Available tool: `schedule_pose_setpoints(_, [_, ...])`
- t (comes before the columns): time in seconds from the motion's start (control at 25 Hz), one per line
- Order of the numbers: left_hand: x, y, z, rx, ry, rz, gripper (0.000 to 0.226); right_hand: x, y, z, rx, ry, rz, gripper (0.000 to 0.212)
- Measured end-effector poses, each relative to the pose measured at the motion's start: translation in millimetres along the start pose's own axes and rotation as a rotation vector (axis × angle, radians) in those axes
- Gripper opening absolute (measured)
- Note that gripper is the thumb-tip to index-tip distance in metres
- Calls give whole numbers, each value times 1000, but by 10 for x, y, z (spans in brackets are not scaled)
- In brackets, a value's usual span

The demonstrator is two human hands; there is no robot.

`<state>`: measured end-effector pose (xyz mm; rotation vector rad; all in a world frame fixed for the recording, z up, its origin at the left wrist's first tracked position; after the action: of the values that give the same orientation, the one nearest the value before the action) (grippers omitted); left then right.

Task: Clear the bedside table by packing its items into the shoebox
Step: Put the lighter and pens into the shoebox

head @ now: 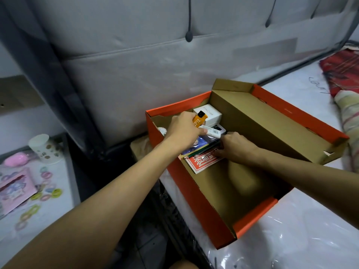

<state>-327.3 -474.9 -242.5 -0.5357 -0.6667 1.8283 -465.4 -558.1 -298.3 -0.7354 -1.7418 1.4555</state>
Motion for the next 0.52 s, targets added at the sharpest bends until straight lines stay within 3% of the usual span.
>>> schedule_pose_setpoints(0.24, [21,55,39,3,-12,-83,24,29,-124,161,-25,-22,-16,27])
schedule_pose_setpoints(0.32, [23,58,37,8,-25,-93,24,29,-322,206,-182,-18,103,14])
schedule_pose_setpoints(0.4, [27,56,30,38,-42,-97,25,67,-546,205,-408,-29,186,15])
schedule_pose_setpoints(0.52, [31,52,25,93,-62,-92,25,135,-702,45,-532,-186,118,13])
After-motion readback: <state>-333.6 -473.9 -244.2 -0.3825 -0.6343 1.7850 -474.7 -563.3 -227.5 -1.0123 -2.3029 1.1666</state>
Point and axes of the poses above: each hand's wrist, its own x-axis away from the middle knuckle, its own y-axis out of the palm, z = x × y, the point moved 6 cm from there along -x, towards the middle knuckle, and after that the axes turned 3 degrees about y, right-handed, at the moved point
